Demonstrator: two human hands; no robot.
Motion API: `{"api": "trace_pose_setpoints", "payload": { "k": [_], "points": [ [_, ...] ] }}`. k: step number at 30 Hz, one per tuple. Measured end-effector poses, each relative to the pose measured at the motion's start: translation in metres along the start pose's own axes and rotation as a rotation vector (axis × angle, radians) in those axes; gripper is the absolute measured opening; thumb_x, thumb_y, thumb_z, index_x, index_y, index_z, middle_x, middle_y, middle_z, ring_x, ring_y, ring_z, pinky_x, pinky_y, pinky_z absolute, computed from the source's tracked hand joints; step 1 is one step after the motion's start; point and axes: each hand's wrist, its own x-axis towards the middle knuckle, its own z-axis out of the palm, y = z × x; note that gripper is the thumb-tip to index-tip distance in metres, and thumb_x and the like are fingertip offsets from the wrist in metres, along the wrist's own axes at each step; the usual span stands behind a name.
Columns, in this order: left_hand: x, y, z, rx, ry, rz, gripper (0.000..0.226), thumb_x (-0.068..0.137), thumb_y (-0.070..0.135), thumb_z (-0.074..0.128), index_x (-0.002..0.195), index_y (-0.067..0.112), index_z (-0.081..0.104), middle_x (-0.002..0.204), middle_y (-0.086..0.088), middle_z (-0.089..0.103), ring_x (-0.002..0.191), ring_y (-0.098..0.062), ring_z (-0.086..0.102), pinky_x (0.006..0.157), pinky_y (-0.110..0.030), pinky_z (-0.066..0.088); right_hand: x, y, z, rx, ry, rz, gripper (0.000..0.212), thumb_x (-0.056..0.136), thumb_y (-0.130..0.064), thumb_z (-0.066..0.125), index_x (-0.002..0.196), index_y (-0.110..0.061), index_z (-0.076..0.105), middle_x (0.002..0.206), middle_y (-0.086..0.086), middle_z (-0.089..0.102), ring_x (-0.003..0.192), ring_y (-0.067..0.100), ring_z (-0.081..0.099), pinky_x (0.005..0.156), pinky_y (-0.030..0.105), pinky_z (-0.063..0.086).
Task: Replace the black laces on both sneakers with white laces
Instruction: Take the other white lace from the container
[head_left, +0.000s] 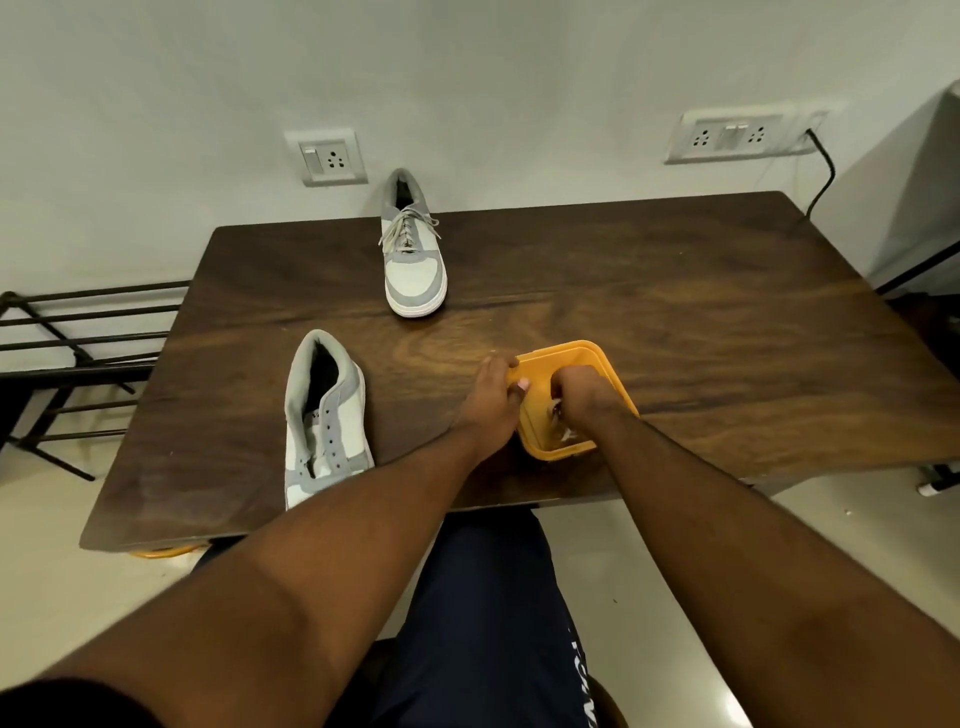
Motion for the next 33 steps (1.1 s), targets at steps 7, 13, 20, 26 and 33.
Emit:
{"api": "trace_pose_setpoints", "payload": {
  "k": [7, 13, 20, 26, 33],
  "points": [
    [-0.059, 0.017, -0.035, -0.725, 0.161, -0.266, 0.034, 0.102, 0.039, 0.045, 0.127, 0.022, 0.059, 0.121, 0.008, 0.064, 0.110, -0.008, 0.059, 0.094, -0.032, 0.046, -0.052, -0.057, -0.020, 0.670, 0.357, -0.122, 0.019, 0.074, 0.005, 0.067, 0.079, -0.013, 0.069, 0.069, -0.009, 0.062, 0.065, 0.003, 0.057, 0.063, 0.019, 0.048],
    [-0.141, -0.018, -0.075, -0.832, 0.269, -0.208, 0.018, 0.097, 0.022, 0.060, 0.102, 0.008, 0.070, 0.076, 0.003, 0.071, 0.068, -0.007, 0.062, 0.061, -0.022, 0.051, -0.099, -0.126, 0.024, 1.001, 0.199, -0.171, 0.020, 0.074, 0.007, 0.071, 0.088, -0.007, 0.074, 0.079, 0.005, 0.071, 0.071, 0.011, 0.063, 0.064, 0.028, 0.053],
    [-0.203, -0.078, -0.131, -0.789, 0.654, -0.298, 0.011, 0.092, 0.019, 0.068, 0.082, 0.017, 0.073, 0.066, -0.002, 0.066, 0.065, -0.014, 0.059, 0.065, -0.035, 0.051, -0.130, -0.174, 0.098, 0.925, 0.401, -0.126, 0.017, 0.086, -0.015, 0.071, 0.102, -0.012, 0.076, 0.097, 0.004, 0.072, 0.083, 0.012, 0.067, 0.076, 0.026, 0.054],
    [-0.238, -0.083, -0.179, -0.816, 0.947, -0.177, 0.024, 0.094, 0.022, 0.064, 0.069, 0.020, 0.064, 0.055, 0.003, 0.047, 0.050, -0.010, 0.038, 0.048, -0.023, 0.035, -0.156, -0.176, 0.115, 0.250, 0.497, -0.159, 0.025, 0.092, -0.022, 0.059, 0.114, -0.028, 0.070, 0.113, 0.000, 0.055, 0.104, 0.023, 0.052, 0.089, 0.039, 0.046],
    [-0.222, -0.052, -0.236, -0.904, 1.020, -0.160, 0.022, 0.097, 0.022, 0.059, 0.075, 0.021, 0.058, 0.059, 0.004, 0.048, 0.043, -0.007, 0.036, 0.039, -0.018, 0.030, -0.154, -0.187, 0.071, 0.657, 0.082, -0.343, 0.029, 0.087, 0.002, 0.062, 0.114, -0.009, 0.066, 0.073, 0.009, 0.061, 0.057, 0.010, 0.054, 0.055, 0.021, 0.048]
  ]
}}
